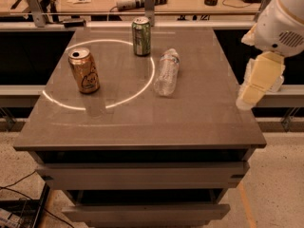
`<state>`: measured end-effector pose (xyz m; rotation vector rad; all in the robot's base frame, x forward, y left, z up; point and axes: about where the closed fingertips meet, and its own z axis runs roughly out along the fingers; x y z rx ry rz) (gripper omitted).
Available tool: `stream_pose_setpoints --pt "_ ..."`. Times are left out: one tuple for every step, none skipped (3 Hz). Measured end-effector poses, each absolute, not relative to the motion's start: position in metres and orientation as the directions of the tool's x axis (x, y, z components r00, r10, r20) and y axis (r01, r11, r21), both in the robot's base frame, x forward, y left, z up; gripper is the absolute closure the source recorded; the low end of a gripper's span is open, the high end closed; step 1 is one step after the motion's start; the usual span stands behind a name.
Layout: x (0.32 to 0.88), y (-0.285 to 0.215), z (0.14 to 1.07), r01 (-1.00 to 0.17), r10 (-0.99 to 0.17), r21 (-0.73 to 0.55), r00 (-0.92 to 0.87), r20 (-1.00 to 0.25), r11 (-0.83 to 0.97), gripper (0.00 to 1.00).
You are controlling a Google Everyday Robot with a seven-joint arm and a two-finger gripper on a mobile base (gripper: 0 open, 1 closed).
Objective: Place water bottle upright
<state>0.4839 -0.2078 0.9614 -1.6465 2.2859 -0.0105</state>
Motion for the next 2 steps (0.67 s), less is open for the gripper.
stream_pose_setpoints --pt "0.527 -0.205 0.952 -0.871 -0.873 -0.157 -0.424 -0.241 0.466 0.0" --pt "0.565 -0.205 0.944 -0.779 -0.784 -0.126 -0.583 -0.214 0.614 0.0"
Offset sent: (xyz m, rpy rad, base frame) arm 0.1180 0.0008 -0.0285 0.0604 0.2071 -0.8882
